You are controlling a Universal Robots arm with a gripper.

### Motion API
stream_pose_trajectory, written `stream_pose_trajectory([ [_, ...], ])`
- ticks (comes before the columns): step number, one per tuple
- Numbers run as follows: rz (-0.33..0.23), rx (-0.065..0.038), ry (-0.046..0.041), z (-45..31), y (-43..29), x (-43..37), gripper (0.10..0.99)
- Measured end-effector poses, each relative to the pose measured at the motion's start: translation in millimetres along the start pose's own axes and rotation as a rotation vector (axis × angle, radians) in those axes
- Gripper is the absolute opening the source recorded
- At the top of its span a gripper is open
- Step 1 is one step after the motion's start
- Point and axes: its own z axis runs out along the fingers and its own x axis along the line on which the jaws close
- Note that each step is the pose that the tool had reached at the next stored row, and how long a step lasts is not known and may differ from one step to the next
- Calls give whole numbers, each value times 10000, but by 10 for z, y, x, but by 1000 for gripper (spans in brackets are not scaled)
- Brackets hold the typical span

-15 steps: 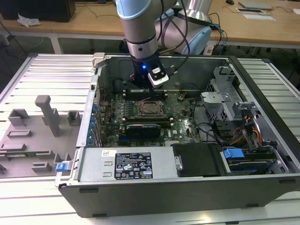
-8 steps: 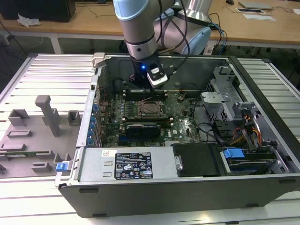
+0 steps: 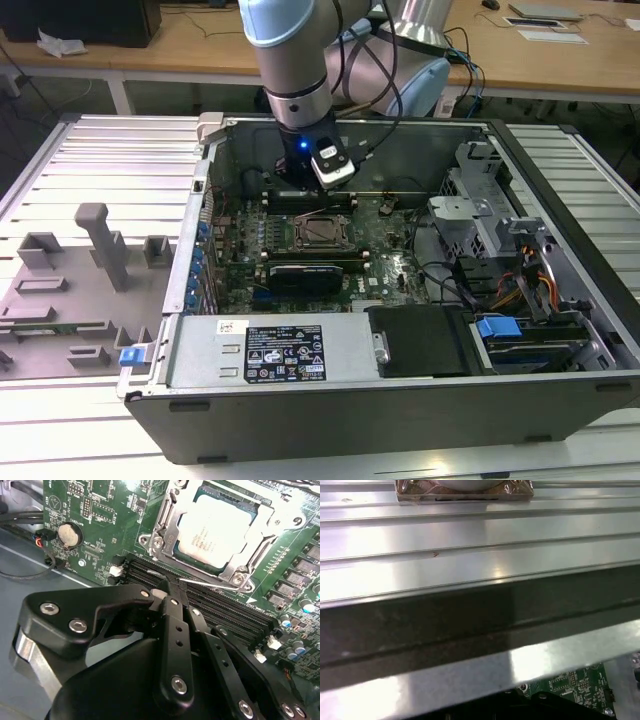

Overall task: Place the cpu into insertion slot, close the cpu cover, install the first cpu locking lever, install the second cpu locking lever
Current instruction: 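Install the first cpu locking lever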

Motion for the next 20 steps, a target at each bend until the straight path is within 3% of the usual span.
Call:
stream_pose_trajectory([
  [11,42,10,-6,108,-16,22,106],
  [20,41,9,-7,141,-21,1,106],
])
